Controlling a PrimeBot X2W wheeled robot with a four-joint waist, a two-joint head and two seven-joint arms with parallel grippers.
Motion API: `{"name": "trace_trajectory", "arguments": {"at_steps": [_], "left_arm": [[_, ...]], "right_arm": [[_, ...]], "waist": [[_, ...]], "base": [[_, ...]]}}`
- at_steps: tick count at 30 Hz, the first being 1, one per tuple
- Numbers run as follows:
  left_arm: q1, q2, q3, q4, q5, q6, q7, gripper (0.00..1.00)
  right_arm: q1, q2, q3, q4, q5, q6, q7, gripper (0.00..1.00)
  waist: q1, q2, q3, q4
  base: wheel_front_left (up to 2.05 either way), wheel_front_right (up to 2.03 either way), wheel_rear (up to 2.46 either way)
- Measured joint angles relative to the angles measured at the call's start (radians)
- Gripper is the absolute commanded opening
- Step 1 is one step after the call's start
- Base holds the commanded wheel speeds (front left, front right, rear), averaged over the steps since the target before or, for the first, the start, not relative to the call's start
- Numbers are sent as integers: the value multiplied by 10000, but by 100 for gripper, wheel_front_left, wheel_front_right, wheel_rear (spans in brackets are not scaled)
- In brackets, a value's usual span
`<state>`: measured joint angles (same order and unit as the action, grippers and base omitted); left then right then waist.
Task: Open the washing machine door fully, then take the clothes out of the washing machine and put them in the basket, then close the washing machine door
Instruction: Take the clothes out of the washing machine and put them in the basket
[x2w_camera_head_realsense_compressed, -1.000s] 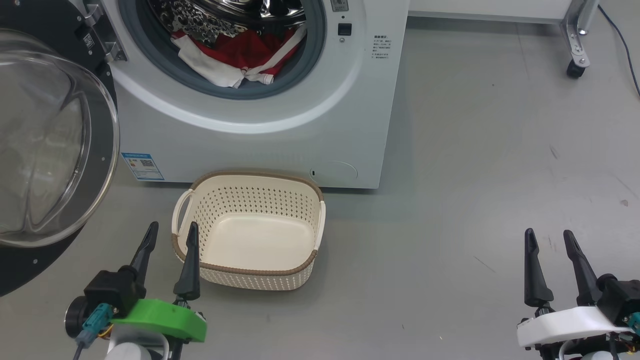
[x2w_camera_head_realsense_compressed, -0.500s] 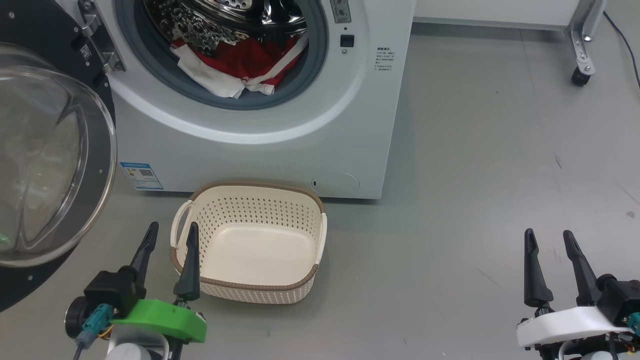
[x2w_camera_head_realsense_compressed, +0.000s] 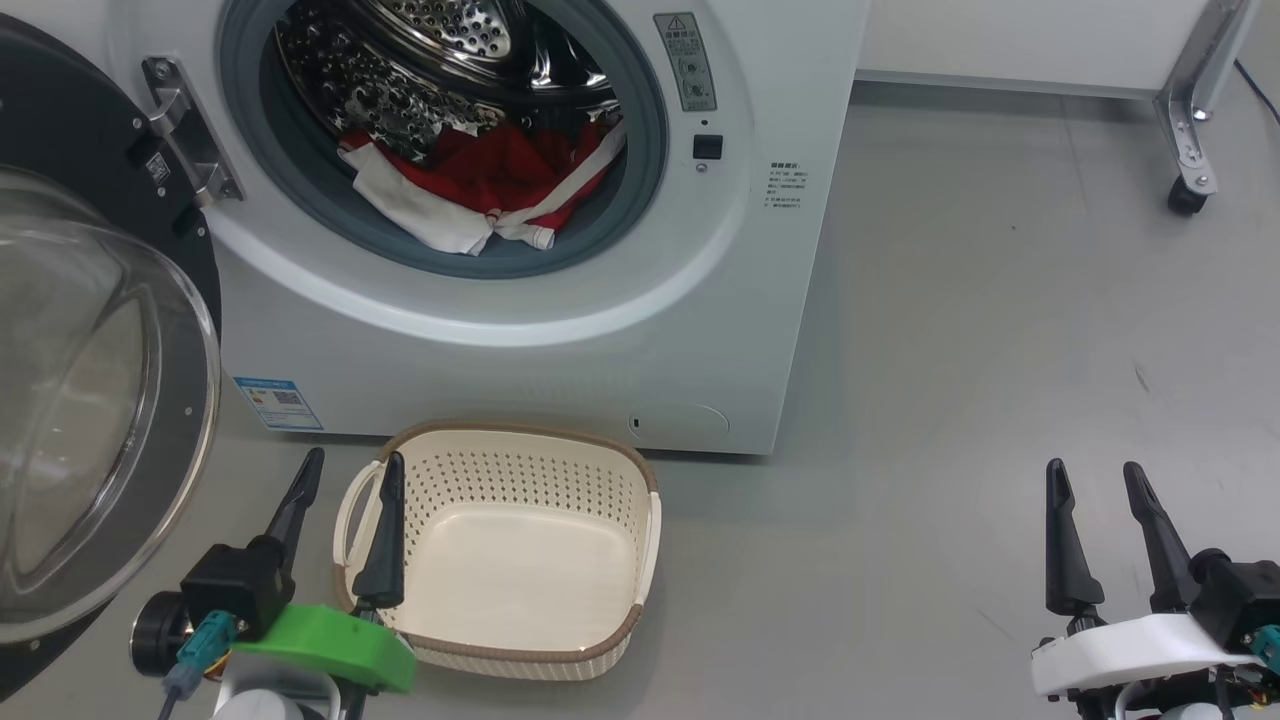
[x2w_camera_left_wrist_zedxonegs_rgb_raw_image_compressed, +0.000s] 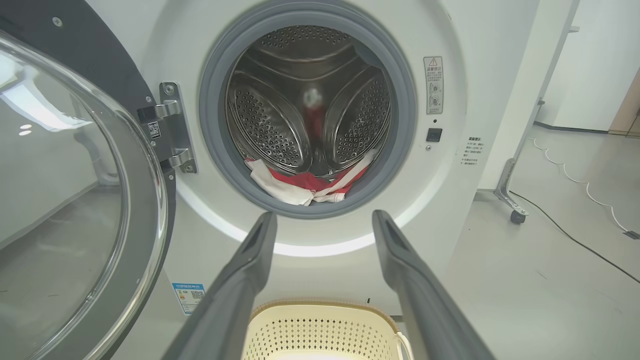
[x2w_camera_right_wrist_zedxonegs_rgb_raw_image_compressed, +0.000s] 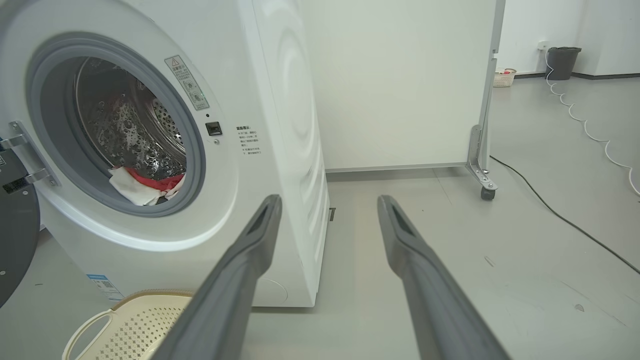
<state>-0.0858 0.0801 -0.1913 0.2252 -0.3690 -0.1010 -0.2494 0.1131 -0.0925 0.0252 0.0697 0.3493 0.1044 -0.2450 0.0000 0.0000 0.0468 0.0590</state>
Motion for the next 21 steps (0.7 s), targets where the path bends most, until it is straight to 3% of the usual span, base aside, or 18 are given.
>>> {"name": "trace_trajectory", "arguments": {"at_steps": [21], "left_arm": [[0,-33,4,-21,0,0,0,100]], "right_arm": [[-1,90,-42,4,-2,0,0,100]], "waist": [[0,0,12,-77]], "base": [[92,-92,0]]}}
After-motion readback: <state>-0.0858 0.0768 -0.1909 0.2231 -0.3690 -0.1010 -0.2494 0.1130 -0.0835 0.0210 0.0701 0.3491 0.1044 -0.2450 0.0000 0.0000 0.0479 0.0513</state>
